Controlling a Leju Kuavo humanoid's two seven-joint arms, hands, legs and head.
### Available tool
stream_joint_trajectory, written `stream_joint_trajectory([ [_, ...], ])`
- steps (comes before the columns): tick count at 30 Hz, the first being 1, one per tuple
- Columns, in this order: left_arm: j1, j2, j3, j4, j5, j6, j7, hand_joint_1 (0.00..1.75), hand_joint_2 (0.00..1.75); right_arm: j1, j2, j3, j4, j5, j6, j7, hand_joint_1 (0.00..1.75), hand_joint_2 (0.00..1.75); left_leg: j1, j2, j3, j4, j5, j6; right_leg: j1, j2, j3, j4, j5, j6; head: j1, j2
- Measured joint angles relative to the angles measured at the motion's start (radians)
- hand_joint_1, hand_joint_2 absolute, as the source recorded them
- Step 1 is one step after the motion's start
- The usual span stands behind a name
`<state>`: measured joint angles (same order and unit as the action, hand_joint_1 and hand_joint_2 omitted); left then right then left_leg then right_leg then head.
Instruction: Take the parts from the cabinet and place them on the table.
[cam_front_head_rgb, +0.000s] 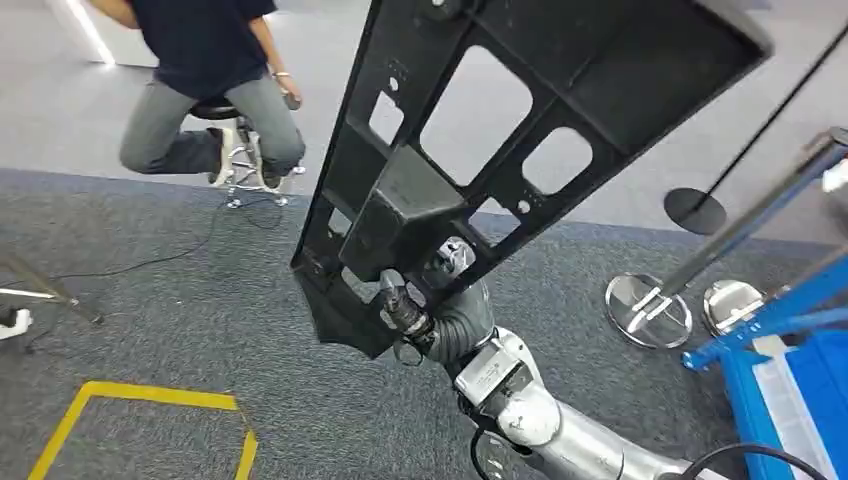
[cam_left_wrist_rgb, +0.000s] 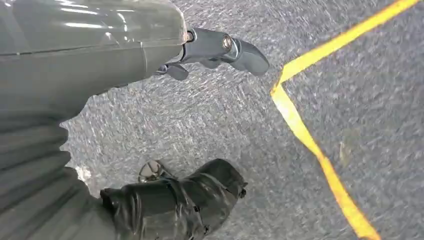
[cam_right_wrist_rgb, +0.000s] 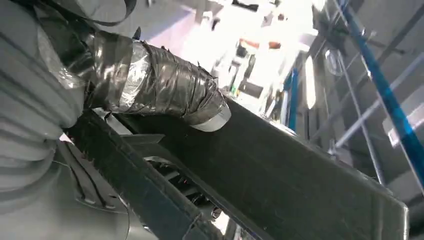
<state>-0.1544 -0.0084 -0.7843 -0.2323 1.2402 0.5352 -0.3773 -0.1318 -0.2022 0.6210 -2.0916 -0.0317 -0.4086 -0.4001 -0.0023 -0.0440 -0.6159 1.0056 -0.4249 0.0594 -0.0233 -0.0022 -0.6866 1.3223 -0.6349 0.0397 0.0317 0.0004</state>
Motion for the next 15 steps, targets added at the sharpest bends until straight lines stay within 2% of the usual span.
stream_joint_trajectory([
  [1,0.001,0.000,0.000,0.000,0.000,0.000,0.004,0.00,1.75,0.000,0.000,0.000,0.003,-0.001,0.001,-0.001,1.75,1.75,0.001,-0.017,0.001,0.004,-0.002,-0.001,-0.001,0.000,-0.001,-0.017,0.028,0.002,0.000,0.000],
  [2,0.002,0.000,0.000,0.000,0.000,0.000,0.011,0.00,1.75,0.000,0.000,0.000,0.003,-0.002,0.002,-0.003,1.75,1.75,0.003,-0.032,0.001,0.009,-0.006,-0.004,-0.004,0.002,0.017,-0.073,0.072,0.003,0.000,0.000],
  [3,0.006,-0.001,0.000,0.000,0.000,0.000,0.016,0.00,1.75,0.000,0.000,0.000,0.003,-0.005,0.005,-0.007,1.75,1.75,0.006,-0.051,0.001,0.019,-0.012,-0.010,-0.008,0.009,0.055,-0.166,0.128,0.004,0.000,0.000],
  [4,0.008,-0.002,0.000,0.000,0.000,0.000,0.018,0.00,1.75,0.000,-0.001,0.000,0.003,-0.007,0.006,-0.010,1.75,1.75,0.008,-0.065,-0.002,0.031,-0.020,-0.016,-0.015,0.041,0.086,-0.246,0.162,0.007,0.000,0.000],
  [5,0.007,-0.001,0.000,0.000,-0.001,0.000,0.018,0.00,1.75,0.000,-0.001,0.000,0.006,-0.008,0.007,-0.011,1.75,1.75,0.005,-0.075,-0.012,0.041,-0.025,-0.024,-0.021,0.100,0.091,-0.255,0.135,0.007,0.000,0.000],
  [6,0.004,-0.001,0.000,0.000,-0.002,0.001,0.019,0.00,1.75,0.002,-0.001,0.000,0.006,-0.009,0.007,-0.015,1.75,1.75,0.004,-0.089,-0.022,0.053,-0.026,-0.028,-0.021,0.101,0.096,-0.259,0.137,0.000,-0.003,0.000],
  [8,0.008,-0.001,0.000,0.000,-0.003,0.001,0.020,0.00,1.75,0.001,-0.001,0.000,0.007,-0.013,0.007,-0.015,1.75,1.75,0.013,-0.114,-0.027,0.040,-0.019,-0.042,-0.008,0.076,0.097,-0.257,0.136,-0.012,-0.001,0.000],
  [9,0.011,-0.001,0.000,0.000,-0.002,0.002,0.020,0.00,1.75,-0.001,-0.002,0.000,0.007,-0.014,0.008,-0.015,1.75,1.75,0.014,-0.126,-0.029,0.041,-0.017,-0.048,-0.012,0.062,0.101,-0.264,0.139,-0.020,0.000,0.000],
  [10,0.014,0.003,-0.001,0.000,0.000,0.003,0.019,0.00,1.75,-0.001,-0.003,0.000,0.008,-0.015,0.008,-0.015,1.75,1.75,0.013,-0.092,-0.034,0.048,-0.021,-0.048,-0.017,0.044,0.110,-0.273,0.141,-0.028,0.000,0.000],
  [11,0.014,0.001,-0.001,0.000,0.000,0.003,0.019,0.00,1.75,0.001,-0.002,0.000,0.008,-0.016,0.009,-0.015,1.75,1.75,0.004,-0.029,-0.045,0.079,-0.036,-0.054,-0.015,0.035,0.117,-0.277,0.139,-0.032,-0.006,0.000],
  [12,0.011,0.001,-0.001,0.000,-0.002,0.003,0.019,0.00,1.75,-0.001,-0.001,0.000,0.008,-0.014,0.010,-0.016,1.75,1.75,0.006,0.007,-0.078,0.141,-0.065,-0.059,-0.011,0.018,0.121,-0.278,0.137,-0.039,-0.005,0.000],
  [13,0.007,0.000,-0.001,0.000,-0.003,0.003,0.018,0.00,1.75,-0.001,-0.001,0.000,0.009,-0.013,0.012,-0.017,1.75,1.75,0.008,0.025,-0.118,0.214,-0.096,-0.061,-0.008,0.003,0.123,-0.278,0.135,-0.043,-0.006,0.000],
  [14,0.005,0.000,-0.001,0.000,-0.003,0.003,0.018,0.00,1.75,0.001,-0.001,0.000,0.010,-0.011,0.011,-0.017,1.75,1.75,0.010,0.032,-0.159,0.287,-0.121,-0.062,-0.004,-0.015,0.125,-0.278,0.131,-0.046,-0.005,0.000],
  [15,0.004,0.000,-0.001,0.000,-0.004,0.003,0.019,0.00,1.75,0.001,-0.001,0.000,0.011,-0.008,0.010,-0.017,1.75,1.75,0.010,0.034,-0.185,0.330,-0.128,-0.063,-0.002,-0.030,0.128,-0.278,0.128,-0.047,-0.006,0.000],
])
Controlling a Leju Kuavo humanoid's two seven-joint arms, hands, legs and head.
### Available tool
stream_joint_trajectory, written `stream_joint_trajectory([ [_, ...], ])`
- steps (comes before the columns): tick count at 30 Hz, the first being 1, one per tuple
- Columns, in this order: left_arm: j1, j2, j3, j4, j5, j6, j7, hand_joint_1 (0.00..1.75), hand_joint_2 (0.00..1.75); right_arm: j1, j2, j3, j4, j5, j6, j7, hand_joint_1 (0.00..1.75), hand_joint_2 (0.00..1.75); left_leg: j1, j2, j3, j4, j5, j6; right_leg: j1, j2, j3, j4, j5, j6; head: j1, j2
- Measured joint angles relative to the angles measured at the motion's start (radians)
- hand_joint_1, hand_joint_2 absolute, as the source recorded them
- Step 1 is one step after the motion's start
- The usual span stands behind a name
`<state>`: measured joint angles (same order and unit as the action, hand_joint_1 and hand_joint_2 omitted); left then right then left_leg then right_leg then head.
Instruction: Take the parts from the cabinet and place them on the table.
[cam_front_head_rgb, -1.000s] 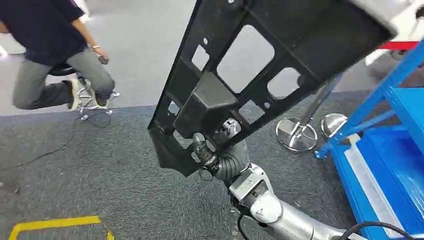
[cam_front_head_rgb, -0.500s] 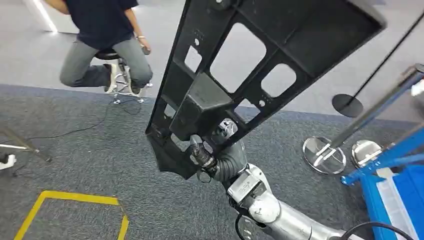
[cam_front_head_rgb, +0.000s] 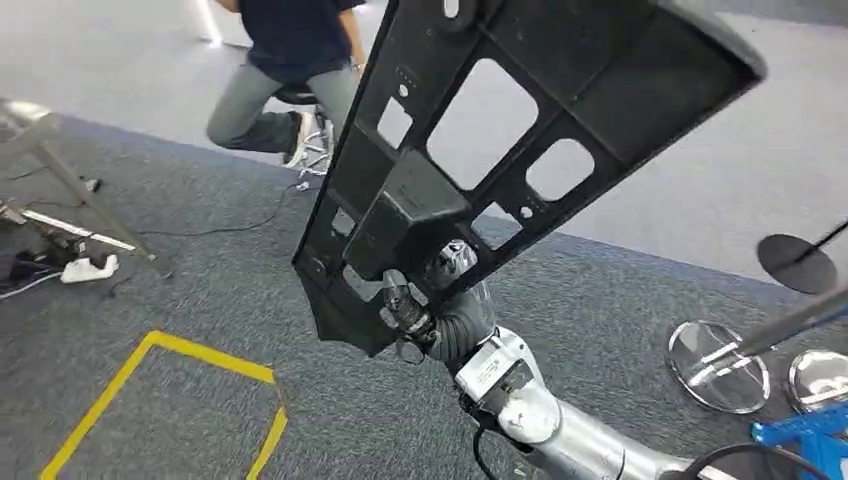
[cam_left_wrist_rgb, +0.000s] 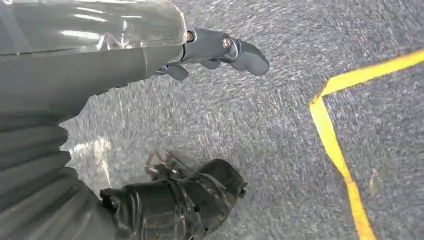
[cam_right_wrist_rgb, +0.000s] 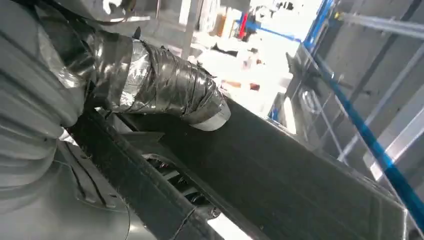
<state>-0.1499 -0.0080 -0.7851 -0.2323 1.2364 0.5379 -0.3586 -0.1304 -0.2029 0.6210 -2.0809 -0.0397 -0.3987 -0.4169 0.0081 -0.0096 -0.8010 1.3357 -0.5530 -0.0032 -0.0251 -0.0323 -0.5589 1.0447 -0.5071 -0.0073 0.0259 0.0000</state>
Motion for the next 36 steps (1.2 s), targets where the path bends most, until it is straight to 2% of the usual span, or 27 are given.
stream_joint_trajectory([
  [1,0.000,0.000,0.000,0.000,-0.002,0.000,0.000,0.00,1.75,0.000,0.000,0.000,0.001,0.005,-0.001,0.000,1.75,1.75,0.000,0.001,-0.002,-0.002,0.017,0.002,0.002,-0.014,0.004,0.000,-0.003,0.000,0.000,0.000],
  [3,0.004,0.000,0.000,0.000,-0.002,0.000,0.002,0.00,1.75,0.000,0.000,0.000,0.001,0.008,-0.003,0.000,1.75,1.75,-0.001,0.010,0.064,-0.134,0.098,0.012,0.006,-0.039,0.015,0.000,-0.013,0.001,0.000,0.000],
  [4,0.004,0.000,0.000,0.000,-0.002,0.000,0.002,0.00,1.75,-0.001,0.000,0.000,0.001,0.008,-0.003,0.000,1.75,1.75,-0.007,0.033,0.114,-0.227,0.140,0.023,0.007,-0.052,0.023,-0.001,-0.019,0.003,0.000,0.000],
  [5,0.000,0.000,0.000,0.000,-0.003,0.000,0.002,0.00,1.75,-0.001,0.000,0.000,0.001,0.008,-0.004,0.000,1.75,1.75,-0.018,0.077,0.139,-0.278,0.129,0.030,0.007,-0.064,0.031,-0.003,-0.023,0.005,0.000,0.000],
  [6,-0.003,0.000,0.000,0.000,-0.003,0.000,0.002,0.00,1.75,-0.001,0.000,0.000,0.001,0.008,-0.004,0.000,1.75,1.75,-0.034,0.111,0.144,-0.283,0.122,0.037,0.011,-0.075,0.034,-0.010,-0.023,0.009,0.000,0.000],
  [10,-0.002,0.002,-0.001,0.000,-0.003,0.000,0.002,0.00,1.75,-0.003,0.000,0.000,0.001,0.008,-0.003,0.000,1.75,1.75,-0.038,0.057,0.156,-0.311,0.128,0.054,0.020,-0.120,0.061,-0.037,-0.029,0.032,0.000,0.000],
  [11,0.001,0.002,-0.001,0.000,-0.002,0.000,0.003,0.00,1.75,-0.003,0.000,0.000,0.001,0.008,-0.003,0.000,1.75,1.75,-0.025,0.052,0.168,-0.325,0.133,0.059,0.015,-0.105,0.062,-0.035,-0.035,0.036,0.001,0.000],
  [12,0.003,0.000,-0.001,0.000,-0.003,0.000,0.003,0.00,1.75,-0.004,0.000,0.000,0.002,0.008,-0.003,0.000,1.75,1.75,-0.023,0.036,0.182,-0.338,0.135,0.061,0.010,-0.022,0.059,-0.013,-0.045,0.037,0.002,0.000],
  [13,-0.002,0.000,-0.002,0.000,-0.003,0.000,0.002,0.00,1.75,-0.005,0.000,0.000,0.002,0.009,-0.003,-0.001,1.75,1.75,-0.022,0.024,0.186,-0.341,0.135,0.064,0.010,0.016,0.019,0.061,-0.082,0.035,0.003,0.000],
  [15,-0.009,0.000,-0.003,0.000,-0.005,0.000,0.003,0.00,1.75,0.000,0.000,0.000,0.004,0.009,-0.003,0.000,1.75,1.75,-0.022,-0.006,0.186,-0.340,0.133,0.072,0.009,0.029,-0.073,0.213,-0.134,0.038,0.003,0.000],
  [16,-0.011,0.000,-0.005,0.000,-0.006,0.000,0.004,0.00,1.75,0.001,0.000,0.000,0.005,0.008,-0.003,0.000,1.75,1.75,-0.022,-0.023,0.187,-0.340,0.132,0.074,0.008,0.030,-0.110,0.259,-0.134,0.041,0.003,0.000],
  [17,-0.011,0.000,-0.009,0.000,-0.008,0.001,0.006,0.00,1.75,0.001,0.000,0.000,0.006,0.008,-0.003,0.002,1.75,1.75,-0.021,-0.040,0.189,-0.338,0.131,0.073,0.006,0.030,-0.120,0.254,-0.111,0.043,0.003,0.000],
  [18,-0.009,0.000,-0.011,0.000,-0.010,0.002,0.009,0.00,1.75,0.000,0.000,0.000,0.007,0.008,-0.003,0.004,1.75,1.75,-0.018,-0.057,0.191,-0.335,0.128,0.071,0.004,0.031,-0.109,0.208,-0.068,0.044,0.003,0.000],
  [19,-0.006,0.000,-0.013,0.000,-0.013,0.003,0.010,0.00,1.75,0.000,0.000,0.000,0.007,0.008,-0.003,0.006,1.75,1.75,-0.015,-0.074,0.192,-0.328,0.124,0.066,0.000,0.039,-0.080,0.128,-0.012,0.046,0.003,0.000],
  [20,-0.005,-0.001,-0.015,0.000,-0.016,0.004,0.010,0.00,1.75,-0.001,0.000,0.000,0.007,0.008,-0.003,0.007,1.75,1.75,-0.013,-0.088,0.191,-0.319,0.119,0.062,-0.005,0.064,-0.051,0.052,0.032,0.048,0.003,0.000],
  [21,-0.006,-0.001,-0.016,0.000,-0.018,0.005,0.010,0.00,1.75,-0.002,-0.001,0.000,0.008,0.008,-0.003,0.007,1.75,1.75,-0.012,-0.101,0.181,-0.309,0.113,0.054,-0.013,0.118,-0.038,0.015,0.032,0.049,0.003,0.000],
  [22,-0.013,-0.002,-0.016,0.000,-0.018,0.006,0.011,0.00,1.75,-0.002,-0.001,0.000,0.009,0.008,-0.002,0.008,1.75,1.75,-0.015,-0.115,0.171,-0.291,0.108,0.047,-0.013,0.134,-0.030,-0.004,0.022,0.045,0.001,0.000],
  [25,-0.009,-0.001,-0.023,0.000,-0.020,0.008,0.012,0.00,1.75,-0.008,-0.002,0.000,0.010,0.008,0.003,0.010,1.75,1.75,-0.005,-0.151,0.163,-0.303,0.115,0.025,-0.001,0.098,-0.027,-0.002,0.023,0.024,0.003,0.000],
  [26,-0.007,0.000,-0.024,0.000,-0.020,0.010,0.013,0.00,1.75,-0.011,-0.001,0.000,0.010,0.008,0.004,0.010,1.75,1.75,-0.003,-0.147,0.158,-0.298,0.113,0.023,-0.012,0.082,-0.019,-0.013,0.028,0.015,0.002,0.000],
  [27,-0.007,0.000,-0.024,0.000,-0.020,0.011,0.014,0.00,1.75,-0.013,-0.001,0.000,0.010,0.009,0.006,0.013,1.75,1.75,-0.013,-0.079,0.150,-0.270,0.096,0.020,-0.009,0.073,-0.010,-0.019,0.027,0.012,0.000,0.000],
  [28,-0.010,-0.002,-0.024,0.000,-0.020,0.011,0.016,0.00,1.75,-0.014,-0.001,0.000,0.010,0.010,0.006,0.013,1.75,1.75,-0.012,-0.043,0.121,-0.215,0.066,0.015,-0.006,0.056,-0.006,-0.021,0.025,0.009,-0.002,0.000],
  [30,-0.016,-0.005,-0.025,0.000,-0.021,0.011,0.019,0.00,1.75,-0.014,-0.001,0.000,0.012,0.011,0.004,0.015,1.75,1.75,-0.003,-0.011,0.047,-0.075,0.010,0.008,0.002,0.023,-0.002,-0.020,0.020,0.000,-0.001,0.000],
  [31,-0.016,-0.005,-0.025,0.000,-0.021,0.011,0.019,0.00,1.75,-0.014,-0.001,0.000,0.015,0.012,0.002,0.016,1.75,1.75,-0.001,-0.005,0.020,-0.030,0.000,0.006,0.004,0.008,0.001,-0.019,0.016,-0.001,-0.002,0.000],
  [32,-0.016,-0.005,-0.026,0.000,-0.021,0.011,0.020,0.00,1.75,-0.014,-0.001,0.000,0.017,0.012,-0.001,0.016,1.75,1.75,0.001,-0.002,0.016,-0.028,0.012,0.005,0.006,-0.006,0.004,-0.019,0.012,-0.001,-0.001,0.000],
  [33,-0.014,-0.005,-0.026,0.000,-0.021,0.011,0.020,0.00,1.75,-0.014,-0.001,0.000,0.019,0.013,-0.003,0.016,1.75,1.75,0.001,0.002,0.038,-0.073,0.047,0.006,0.007,-0.019,0.008,-0.018,0.008,0.000,-0.002,0.000],
  [35,-0.012,-0.005,-0.026,0.000,-0.022,0.011,0.020,0.00,1.75,-0.014,-0.001,0.000,0.021,0.014,-0.006,0.016,1.75,1.75,0.000,0.024,0.124,-0.238,0.131,0.014,0.007,-0.043,0.022,-0.018,-0.003,0.004,-0.002,0.000],
  [36,-0.015,-0.005,-0.026,0.000,-0.023,0.011,0.020,0.00,1.75,-0.014,-0.001,0.000,0.021,0.014,-0.006,0.016,1.75,1.75,-0.009,0.062,0.150,-0.291,0.123,0.017,0.007,-0.054,0.027,-0.020,-0.008,0.008,-0.001,0.000],
])
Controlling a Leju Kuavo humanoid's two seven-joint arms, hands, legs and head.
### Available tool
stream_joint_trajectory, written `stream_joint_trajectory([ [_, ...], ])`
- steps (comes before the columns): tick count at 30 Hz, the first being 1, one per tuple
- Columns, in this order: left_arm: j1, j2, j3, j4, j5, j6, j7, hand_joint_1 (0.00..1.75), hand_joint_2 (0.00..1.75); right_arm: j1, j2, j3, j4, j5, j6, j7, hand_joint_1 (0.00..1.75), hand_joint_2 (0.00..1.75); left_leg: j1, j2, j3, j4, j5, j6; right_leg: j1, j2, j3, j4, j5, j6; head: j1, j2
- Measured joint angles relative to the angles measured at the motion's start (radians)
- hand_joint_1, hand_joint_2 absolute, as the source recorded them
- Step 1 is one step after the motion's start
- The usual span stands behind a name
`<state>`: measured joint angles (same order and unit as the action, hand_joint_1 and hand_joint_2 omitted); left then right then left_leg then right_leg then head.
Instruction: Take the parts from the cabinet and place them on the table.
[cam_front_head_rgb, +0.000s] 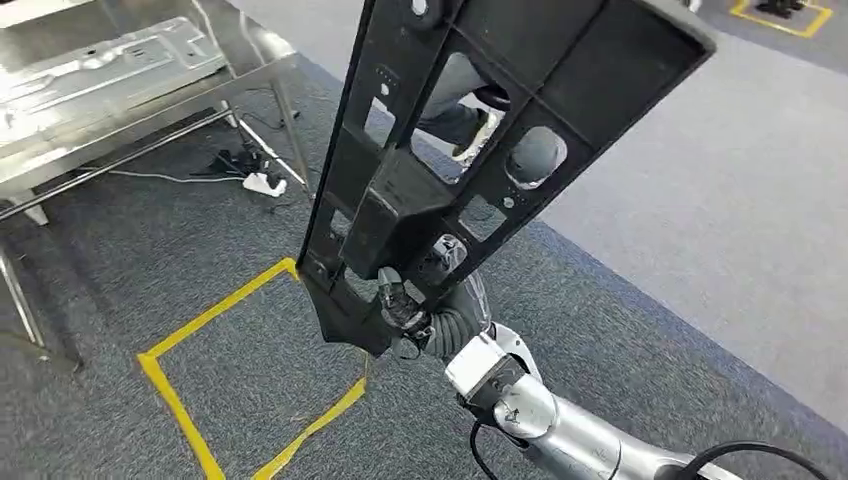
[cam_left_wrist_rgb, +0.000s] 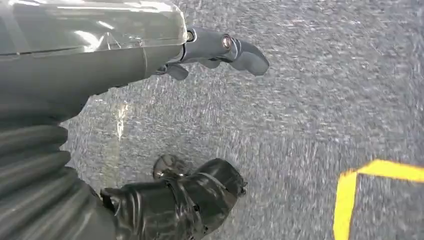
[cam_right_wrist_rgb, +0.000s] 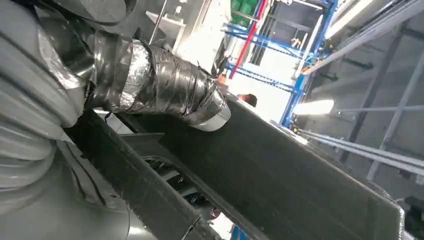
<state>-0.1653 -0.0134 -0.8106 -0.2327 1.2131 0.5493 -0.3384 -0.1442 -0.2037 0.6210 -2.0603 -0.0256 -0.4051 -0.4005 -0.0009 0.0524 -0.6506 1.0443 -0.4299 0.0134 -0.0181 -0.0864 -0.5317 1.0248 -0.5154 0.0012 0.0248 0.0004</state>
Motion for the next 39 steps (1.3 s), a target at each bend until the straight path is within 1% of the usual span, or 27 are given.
stream_joint_trajectory([
  [1,-0.004,0.000,0.000,0.000,-0.001,0.000,0.000,0.00,1.75,-0.001,0.000,0.000,0.000,0.001,-0.001,0.000,1.75,1.75,-0.013,0.005,0.009,-0.010,-0.003,0.007,0.009,-0.008,-0.001,0.003,-0.005,0.007,-0.001,0.000],
  [5,-0.001,0.002,0.000,0.000,-0.001,0.000,0.000,0.00,1.75,-0.003,0.000,0.000,0.003,0.007,0.000,0.000,1.75,1.75,-0.013,-0.041,0.016,-0.021,-0.005,0.029,0.007,-0.041,0.019,-0.011,-0.016,0.029,0.002,0.000],
  [6,0.003,0.001,0.000,0.000,-0.001,0.000,0.000,0.00,1.75,-0.003,-0.001,0.000,0.003,0.008,0.000,0.000,1.75,1.75,-0.007,-0.049,0.028,-0.033,-0.001,0.034,-0.003,-0.001,0.019,0.006,-0.027,0.033,0.003,0.000],
  [7,0.002,0.001,0.000,0.000,-0.002,0.000,0.000,0.00,1.75,-0.004,-0.001,0.000,0.005,0.009,-0.001,0.000,1.75,1.75,-0.004,-0.054,0.036,-0.037,-0.002,0.040,-0.001,0.046,-0.003,0.052,-0.050,0.032,0.003,0.000],
  [8,-0.001,0.002,-0.001,0.000,-0.002,0.000,0.000,0.00,1.75,-0.006,-0.001,0.000,0.005,0.010,-0.001,-0.002,1.75,1.75,-0.003,-0.064,0.037,-0.037,-0.003,0.044,0.001,0.069,-0.047,0.133,-0.085,0.032,0.004,0.000],
  [9,-0.005,0.003,-0.001,0.000,-0.002,0.000,0.000,0.00,1.75,-0.003,-0.001,0.000,0.006,0.010,-0.002,-0.001,1.75,1.75,-0.005,-0.078,0.037,-0.036,-0.004,0.048,-0.001,0.079,-0.099,0.225,-0.117,0.034,0.003,0.000],
  [10,-0.007,0.002,-0.002,0.000,-0.002,0.000,0.000,0.00,1.75,0.001,-0.001,0.000,0.006,0.011,-0.002,-0.001,1.75,1.75,-0.006,-0.091,0.037,-0.035,-0.006,0.049,-0.002,0.081,-0.139,0.286,-0.128,0.035,0.004,0.000],
  [11,-0.008,0.002,-0.002,0.000,-0.001,0.000,0.000,0.00,1.75,0.004,-0.001,0.000,0.007,0.011,-0.002,-0.001,1.75,1.75,-0.005,-0.105,0.038,-0.033,-0.007,0.049,-0.002,0.082,-0.161,0.303,-0.116,0.037,0.004,0.000],
  [12,-0.008,0.002,-0.003,0.000,-0.002,0.000,0.000,0.00,1.75,0.004,-0.001,0.000,0.008,0.011,-0.003,-0.001,1.75,1.75,-0.004,-0.120,0.039,-0.029,-0.010,0.047,-0.003,0.083,-0.160,0.277,-0.082,0.038,0.004,0.000],
  [14,-0.005,0.001,-0.004,0.000,-0.001,0.000,0.000,0.00,1.75,0.003,-0.001,0.000,0.008,0.012,-0.005,-0.001,1.75,1.75,0.001,-0.151,0.040,-0.013,-0.021,0.039,-0.010,0.102,-0.103,0.117,0.026,0.042,0.005,0.000],
  [15,-0.005,0.001,-0.004,0.000,-0.001,0.000,0.000,0.00,1.75,0.003,-0.001,0.000,0.008,0.012,-0.007,-0.001,1.75,1.75,0.004,-0.164,0.038,-0.003,-0.027,0.033,-0.018,0.140,-0.081,0.050,0.045,0.043,0.005,0.000],
  [16,-0.010,0.001,-0.005,0.000,-0.001,0.000,0.000,0.00,1.75,0.004,-0.001,0.000,0.010,0.012,-0.009,-0.001,1.75,1.75,-0.002,-0.176,0.025,0.009,-0.032,0.025,-0.018,0.187,-0.072,0.034,0.026,0.045,0.004,0.000],
  [19,-0.007,0.001,-0.005,0.000,-0.004,0.000,0.002,0.00,1.75,0.003,-0.001,0.000,0.010,-0.028,-0.007,-0.024,1.75,1.75,0.008,-0.203,0.016,0.003,-0.027,0.009,-0.011,0.163,-0.072,0.039,0.027,0.022,0.003,0.000],
  [20,-0.004,0.002,-0.005,0.000,-0.004,0.000,0.002,0.00,1.75,0.002,0.000,0.000,0.010,-0.049,0.000,-0.035,1.75,1.75,0.009,-0.210,0.011,0.003,-0.029,0.002,-0.018,0.153,-0.067,0.032,0.031,0.011,0.004,0.000],
  [22,-0.003,0.002,-0.005,0.000,-0.005,0.000,0.002,0.00,1.75,0.004,0.002,0.000,0.010,-0.071,0.004,-0.048,1.75,1.75,0.001,-0.110,-0.003,0.050,-0.055,-0.005,-0.017,0.138,-0.054,0.021,0.031,0.003,0.000,0.000],
  [23,-0.008,0.001,-0.005,0.000,-0.006,0.000,0.002,0.00,1.75,0.004,0.002,0.000,0.009,-0.078,0.004,-0.055,1.75,1.75,0.004,-0.080,-0.038,0.116,-0.088,-0.009,-0.013,0.127,-0.051,0.020,0.030,-0.003,0.002,0.000],
  [24,-0.011,-0.001,-0.005,0.000,-0.006,0.000,0.002,0.00,1.75,0.006,0.002,-0.001,0.009,-0.085,0.003,-0.063,1.75,1.75,0.007,-0.067,-0.078,0.192,-0.119,-0.011,-0.010,0.116,-0.049,0.020,0.028,-0.006,0.001,0.000],
  [26,-0.012,-0.002,-0.005,0.000,-0.007,-0.001,0.002,0.00,1.75,0.011,0.002,-0.003,0.010,-0.095,0.001,-0.070,1.75,1.75,0.011,-0.063,-0.132,0.285,-0.138,-0.014,-0.007,0.099,-0.044,0.020,0.022,-0.009,0.001,0.000],
  [27,-0.010,-0.003,-0.006,-0.001,-0.007,-0.001,0.003,0.00,1.75,0.012,0.002,-0.005,0.010,-0.099,0.001,-0.070,1.75,1.75,0.011,-0.062,-0.126,0.268,-0.115,-0.014,-0.006,0.094,-0.040,0.020,0.018,-0.009,0.001,0.000],
  [28,-0.007,-0.003,-0.006,0.000,-0.006,-0.001,0.003,0.00,1.75,0.012,0.003,-0.006,0.010,-0.100,0.001,-0.071,1.75,1.75,0.011,-0.062,-0.101,0.213,-0.078,-0.012,-0.006,0.091,-0.035,0.020,0.014,-0.007,0.001,0.000],
  [30,-0.008,-0.003,-0.006,-0.001,-0.007,-0.003,0.003,0.00,1.75,0.012,0.003,-0.010,0.009,-0.100,0.001,-0.072,1.75,1.75,0.011,-0.059,-0.012,0.032,0.008,-0.004,-0.006,0.087,-0.020,0.020,0.003,-0.002,0.001,0.000],
  [31,-0.011,-0.003,-0.006,0.000,-0.007,-0.004,0.004,0.00,1.75,0.013,0.004,-0.011,0.009,-0.100,0.001,-0.073,1.75,1.75,0.006,-0.056,0.004,0.014,-0.017,-0.001,-0.005,0.083,-0.020,0.015,-0.001,0.003,0.002,0.000],
  [34,-0.012,-0.003,-0.006,-0.001,-0.009,-0.009,0.006,0.00,1.75,0.013,0.004,-0.014,0.009,-0.100,0.001,-0.074,1.75,1.75,-0.008,-0.060,0.012,0.002,-0.024,0.011,-0.008,0.082,-0.016,0.009,-0.005,0.020,0.002,0.000],
  [35,-0.011,-0.003,-0.006,-0.001,-0.011,-0.010,0.007,0.00,1.75,0.013,0.005,-0.014,0.009,-0.100,0.000,-0.076,1.75,1.75,-0.009,-0.061,0.017,-0.007,-0.025,0.016,-0.008,0.082,-0.009,0.005,-0.008,0.027,0.002,0.000],
  [36,-0.010,-0.006,-0.007,-0.001,-0.012,-0.011,0.008,0.00,1.75,0.015,0.004,-0.016,0.008,-0.100,0.000,-0.076,1.75,1.75,0.004,-0.061,0.036,-0.022,-0.023,0.025,-0.010,0.083,-0.008,0.004,-0.016,0.034,0.002,0.000],
  [37,-0.011,-0.006,-0.007,-0.001,-0.015,-0.013,0.009,0.00,1.75,0.015,0.004,-0.021,0.008,-0.100,-0.002,-0.077,1.75,1.75,0.000,-0.062,0.050,-0.030,-0.027,0.029,-0.008,0.083,-0.012,0.037,-0.024,0.033,0.003,0.000],
  [39,-0.013,-0.005,-0.007,-0.001,-0.015,-0.014,0.012,0.00,1.75,0.012,0.005,-0.026,0.008,-0.100,-0.002,-0.081,1.75,1.75,0.001,-0.059,0.062,-0.032,-0.036,0.042,-0.005,0.085,-0.103,0.193,-0.082,0.030,0.004,0.000],
])
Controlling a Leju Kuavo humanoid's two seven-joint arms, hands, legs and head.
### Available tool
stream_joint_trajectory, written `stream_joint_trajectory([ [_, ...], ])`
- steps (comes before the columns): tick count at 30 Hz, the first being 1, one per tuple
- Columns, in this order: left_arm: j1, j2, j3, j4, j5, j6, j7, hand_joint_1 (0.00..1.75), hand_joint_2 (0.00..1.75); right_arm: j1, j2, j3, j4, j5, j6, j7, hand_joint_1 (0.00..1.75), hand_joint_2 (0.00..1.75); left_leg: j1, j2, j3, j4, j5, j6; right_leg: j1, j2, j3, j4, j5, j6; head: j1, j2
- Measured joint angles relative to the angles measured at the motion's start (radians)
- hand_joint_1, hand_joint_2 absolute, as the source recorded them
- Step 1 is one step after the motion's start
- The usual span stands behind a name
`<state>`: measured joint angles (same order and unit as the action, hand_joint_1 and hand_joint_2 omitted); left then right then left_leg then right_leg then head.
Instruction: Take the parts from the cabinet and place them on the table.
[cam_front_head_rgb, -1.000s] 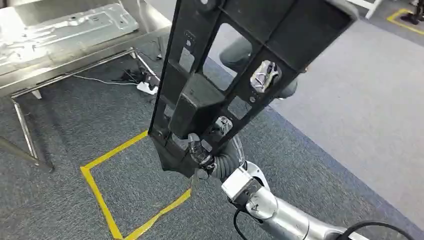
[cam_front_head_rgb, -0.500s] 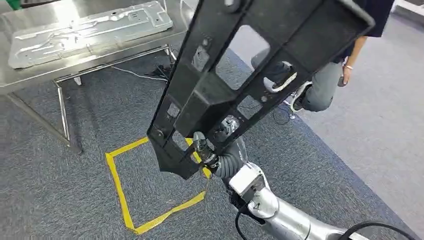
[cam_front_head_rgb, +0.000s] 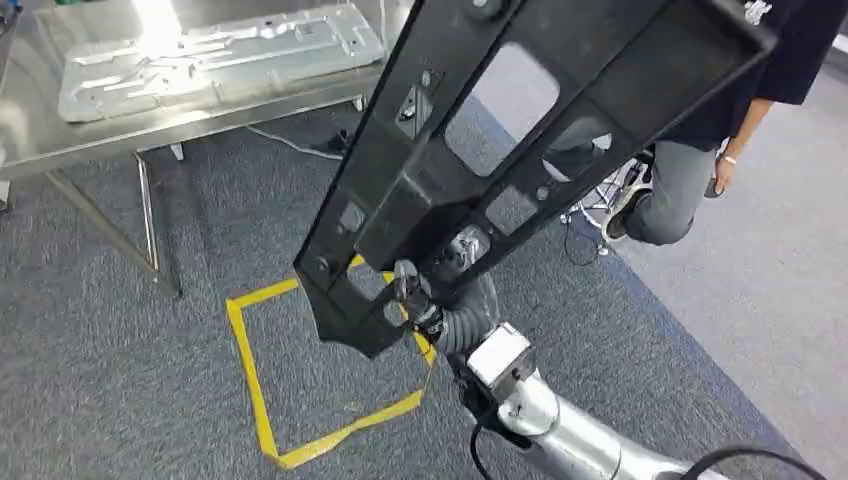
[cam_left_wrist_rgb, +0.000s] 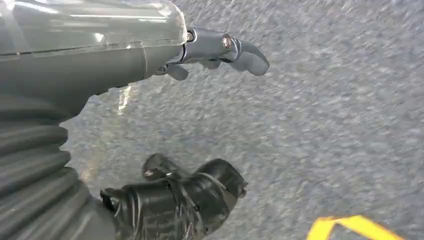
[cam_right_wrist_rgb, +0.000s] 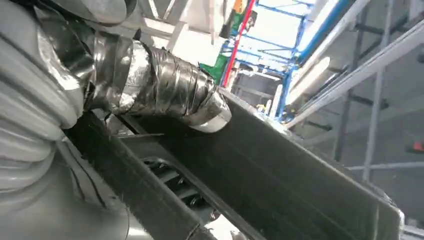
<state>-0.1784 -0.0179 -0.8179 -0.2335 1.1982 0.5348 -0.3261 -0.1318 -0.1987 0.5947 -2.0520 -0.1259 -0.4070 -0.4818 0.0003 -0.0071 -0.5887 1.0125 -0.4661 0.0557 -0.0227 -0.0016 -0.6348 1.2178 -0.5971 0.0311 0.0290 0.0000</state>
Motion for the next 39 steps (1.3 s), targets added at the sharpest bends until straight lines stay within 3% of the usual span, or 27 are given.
stream_joint_trajectory([
  [1,-0.002,0.000,0.000,0.000,0.000,0.000,0.002,0.00,1.75,0.003,0.000,0.000,0.000,0.000,0.000,0.000,1.75,1.75,-0.002,0.000,0.005,0.000,-0.006,0.004,0.000,0.000,-0.053,0.081,-0.022,0.001,0.000,0.000],
  [2,-0.002,0.000,-0.001,0.000,0.000,0.000,0.003,0.00,1.75,0.006,0.000,0.000,0.000,0.000,0.000,0.000,1.75,1.75,-0.003,-0.001,0.012,0.001,-0.012,0.005,0.000,0.000,-0.092,0.127,-0.021,0.002,0.000,0.000],
  [3,-0.002,0.000,-0.003,0.000,0.000,0.000,0.006,0.00,1.75,0.007,0.000,-0.001,0.000,0.000,-0.002,0.000,1.75,1.75,-0.003,-0.003,0.021,0.001,-0.019,0.004,0.001,0.000,-0.104,0.121,0.007,0.002,0.000,0.000],
  [5,0.004,-0.002,-0.010,0.000,0.000,0.000,0.009,0.00,1.75,0.007,0.000,-0.006,0.000,-0.002,-0.003,-0.001,1.75,1.75,-0.002,-0.007,0.041,0.005,-0.036,0.000,0.001,0.000,-0.066,-0.006,0.111,-0.001,0.000,0.000],
  [9,0.004,-0.002,-0.010,0.000,0.000,0.000,0.009,0.00,1.75,0.007,0.000,-0.007,0.000,-0.002,-0.003,-0.002,1.75,1.75,-0.002,-0.007,0.045,0.007,-0.040,-0.001,0.001,0.000,-0.053,-0.040,0.132,-0.002,0.000,0.000],
  [10,-0.003,-0.003,-0.017,0.000,-0.011,0.000,0.014,0.00,1.75,0.006,0.002,-0.011,0.000,-0.008,-0.010,-0.006,1.75,1.75,-0.007,-0.014,0.050,0.011,-0.068,-0.028,0.008,0.004,0.003,-0.159,0.144,-0.018,-0.003,0.000],
  [13,-0.004,-0.003,-0.018,0.000,-0.013,0.001,0.019,0.00,1.75,0.005,0.004,-0.017,0.000,-0.011,-0.013,-0.006,1.75,1.75,-0.004,-0.007,0.055,0.035,-0.087,-0.043,0.001,0.004,0.027,-0.177,0.138,-0.033,-0.003,0.000],
  [14,-0.006,-0.003,-0.018,0.000,-0.013,0.001,0.019,0.00,1.75,0.005,0.005,-0.018,0.000,-0.011,-0.013,-0.008,1.75,1.75,-0.002,-0.005,0.022,0.093,-0.105,-0.049,0.001,0.002,0.035,-0.181,0.134,-0.040,-0.003,0.000],
  [16,-0.006,-0.003,-0.019,0.000,-0.013,0.000,0.020,0.00,1.75,0.005,0.008,-0.018,0.000,-0.011,-0.013,-0.008,1.75,1.75,0.003,-0.003,-0.084,0.252,-0.146,-0.057,0.004,-0.001,0.045,-0.181,0.123,-0.044,-0.003,0.000],
  [17,-0.005,-0.003,-0.021,0.000,-0.013,0.000,0.021,0.00,1.75,0.006,0.008,-0.018,0.000,-0.011,-0.014,-0.008,1.75,1.75,0.004,-0.002,-0.127,0.303,-0.147,-0.058,0.005,0.000,0.050,-0.181,0.117,-0.044,-0.003,0.000],
  [18,-0.004,-0.004,-0.022,0.000,-0.013,0.000,0.021,0.00,1.75,0.006,0.008,-0.018,0.000,-0.011,-0.014,-0.008,1.75,1.75,0.004,-0.002,-0.151,0.312,-0.124,-0.058,0.005,0.000,0.060,-0.181,0.110,-0.044,-0.003,0.000],
  [19,-0.001,-0.004,-0.022,0.000,-0.013,0.000,0.021,0.00,1.75,0.006,0.008,-0.018,0.000,-0.011,-0.014,-0.008,1.75,1.75,0.004,-0.002,-0.149,0.274,-0.078,-0.056,0.005,0.003,0.071,-0.181,0.102,-0.044,-0.003,0.000],
  [21,0.001,-0.004,-0.023,0.000,-0.013,0.000,0.021,0.00,1.75,0.006,0.008,-0.018,0.000,-0.011,-0.014,-0.008,1.75,1.75,0.003,-0.002,-0.099,0.110,0.048,-0.045,0.006,0.005,0.099,-0.182,0.084,-0.041,-0.003,0.000],
  [22,0.001,-0.003,-0.024,0.000,-0.013,0.000,0.021,0.00,1.75,0.006,0.008,-0.018,0.000,-0.011,-0.014,-0.008,1.75,1.75,0.000,-0.002,-0.079,0.065,0.060,-0.038,0.003,0.005,0.104,-0.186,0.077,-0.038,-0.002,0.000],
  [24,-0.005,-0.003,-0.027,0.000,-0.013,0.001,0.021,0.00,1.75,0.005,0.008,-0.019,0.000,-0.011,-0.015,-0.010,1.75,1.75,-0.013,0.000,-0.053,0.025,0.027,-0.029,0.005,0.005,0.106,-0.190,0.072,-0.024,-0.002,0.000],
  [26,-0.003,-0.002,-0.031,0.000,-0.013,0.001,0.021,0.00,1.75,0.006,0.009,-0.020,0.000,-0.011,-0.016,-0.009,1.75,1.75,-0.018,-0.001,-0.055,0.027,0.024,-0.023,0.002,0.004,0.109,-0.200,0.070,-0.017,-0.002,0.000],
  [27,-0.003,-0.002,-0.031,0.000,-0.013,0.000,0.021,0.00,1.75,0.005,0.009,-0.021,-0.001,-0.011,-0.017,-0.010,1.75,1.75,-0.012,-0.001,-0.044,0.010,0.024,-0.016,0.007,0.002,0.118,-0.203,0.064,-0.007,-0.002,0.000],
  [28,-0.001,-0.002,-0.032,-0.001,-0.013,0.000,0.022,0.00,1.75,0.007,0.009,-0.022,0.000,-0.011,-0.018,-0.010,1.75,1.75,-0.007,-0.002,-0.025,-0.003,0.025,-0.013,0.003,0.003,0.114,-0.185,0.058,-0.005,-0.001,0.000],
  [29,-0.001,-0.001,-0.032,0.000,-0.013,0.000,0.022,0.00,1.75,0.005,0.009,-0.023,0.000,-0.011,-0.018,-0.010,1.75,1.75,-0.006,0.000,-0.014,-0.008,0.019,-0.004,0.005,0.002,0.090,-0.138,0.041,-0.005,0.000,0.000],
  [31,-0.006,-0.001,-0.035,-0.001,-0.012,0.000,0.024,0.00,1.75,0.006,0.010,-0.024,0.000,-0.012,-0.018,-0.010,1.75,1.75,-0.007,-0.001,-0.003,-0.007,0.008,0.005,0.005,0.003,-0.014,0.027,-0.006,-0.005,0.000,0.000],
  [32,-0.006,-0.001,-0.036,-0.001,-0.012,0.000,0.024,0.00,1.75,0.009,0.010,-0.024,0.000,-0.012,-0.018,-0.010,1.75,1.75,-0.008,-0.001,0.003,-0.007,0.002,0.007,0.004,0.003,-0.059,0.086,-0.016,-0.004,0.000,0.000],
  [33,-0.006,-0.001,-0.037,-0.001,-0.012,0.000,0.024,0.00,1.75,0.011,0.010,-0.024,0.002,-0.012,-0.018,-0.010,1.75,1.75,-0.008,-0.001,0.012,-0.007,-0.006,0.007,0.004,0.002,-0.093,0.113,-0.002,-0.002,0.000,0.000],
  [34,-0.003,-0.001,-0.038,0.000,-0.011,0.000,0.024,0.00,1.75,0.011,0.010,-0.024,0.003,-0.013,-0.018,-0.010,1.75,1.75,-0.008,-0.003,0.024,-0.006,-0.015,0.006,0.004,0.002,-0.098,0.088,0.037,-0.001,0.001,0.000],
  [36,0.000,-0.002,-0.039,-0.001,-0.011,0.000,0.024,0.00,1.75,0.011,0.010,-0.025,0.004,-0.013,-0.018,-0.010,1.75,1.75,-0.005,-0.004,0.051,0.000,-0.037,0.002,0.001,0.002,-0.048,-0.069,0.156,-0.003,0.001,0.000],
  [37,-0.001,-0.002,-0.039,-0.001,-0.011,-0.001,0.024,0.00,1.75,0.011,0.010,-0.026,0.004,-0.013,-0.018,-0.010,1.75,1.75,-0.005,-0.005,0.059,0.005,-0.049,-0.004,0.001,0.002,-0.024,-0.148,0.192,-0.004,0.001,0.000],
  [38,-0.004,-0.002,-0.039,-0.001,-0.011,-0.001,0.024,0.00,1.75,0.010,0.011,-0.026,0.005,-0.013,-0.019,-0.010,1.75,1.75,-0.013,-0.006,0.056,0.010,-0.060,-0.014,0.007,0.003,-0.012,-0.153,0.166,-0.004,0.000,0.000],
  [39,-0.006,-0.002,-0.040,-0.001,-0.011,-0.001,0.024,0.00,1.75,0.009,0.012,-0.026,0.005,-0.013,-0.019,-0.012,1.75,1.75,-0.012,-0.008,0.052,0.012,-0.068,-0.018,0.004,0.005,-0.001,-0.165,0.159,-0.012,0.000,0.000],
])
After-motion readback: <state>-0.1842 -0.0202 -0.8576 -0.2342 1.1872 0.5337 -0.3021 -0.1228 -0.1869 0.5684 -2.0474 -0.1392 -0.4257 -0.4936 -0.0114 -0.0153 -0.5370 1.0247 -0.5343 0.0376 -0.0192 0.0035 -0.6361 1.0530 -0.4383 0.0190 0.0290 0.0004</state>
